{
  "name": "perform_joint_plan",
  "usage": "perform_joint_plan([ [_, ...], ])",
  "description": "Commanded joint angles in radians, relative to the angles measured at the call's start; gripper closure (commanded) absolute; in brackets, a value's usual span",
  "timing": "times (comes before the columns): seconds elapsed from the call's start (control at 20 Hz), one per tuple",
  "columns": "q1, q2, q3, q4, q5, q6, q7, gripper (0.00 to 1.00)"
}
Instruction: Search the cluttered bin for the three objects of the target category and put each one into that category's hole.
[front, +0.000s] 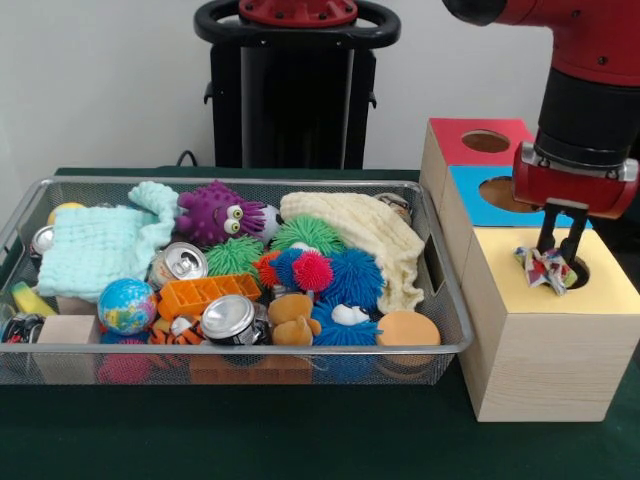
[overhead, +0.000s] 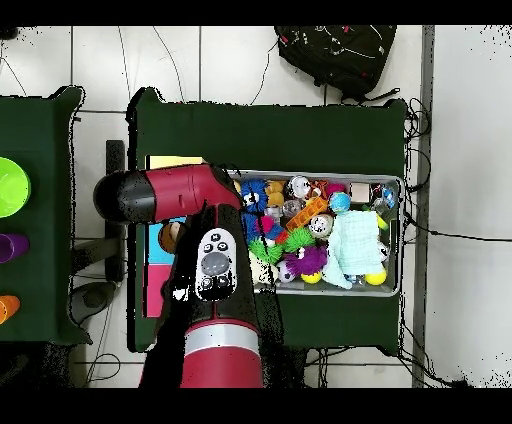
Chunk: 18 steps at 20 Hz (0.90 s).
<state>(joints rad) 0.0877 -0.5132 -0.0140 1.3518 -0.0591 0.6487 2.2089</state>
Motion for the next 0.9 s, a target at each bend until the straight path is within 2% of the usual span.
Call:
perform_joint_plan([
  [0.05, 0.009, 0.086, 0.008, 0.043, 0.071, 0.046, 0.213, 1.00],
  [0.35, 0.045, 0.090, -0.034, -0.005, 0.099, 0.110, 0.223, 1.00],
  [0.5, 0.040, 0.096, -0.054, -0.066, 0.084, 0.172, 0.172, 1.00],
  [0.55, 0.041, 0.102, -0.064, -0.086, 0.080, 0.188, 0.164, 0.00],
  [0.65, 0.034, 0.105, -0.062, -0.098, 0.086, 0.194, 0.167, 0.00],
  [0.75, 0.011, 0.116, -0.039, -0.147, 0.068, 0.240, 0.089, 0.00],
  [0.9, 0.006, 0.114, -0.039, -0.158, 0.086, 0.259, 0.108, 0.00],
])
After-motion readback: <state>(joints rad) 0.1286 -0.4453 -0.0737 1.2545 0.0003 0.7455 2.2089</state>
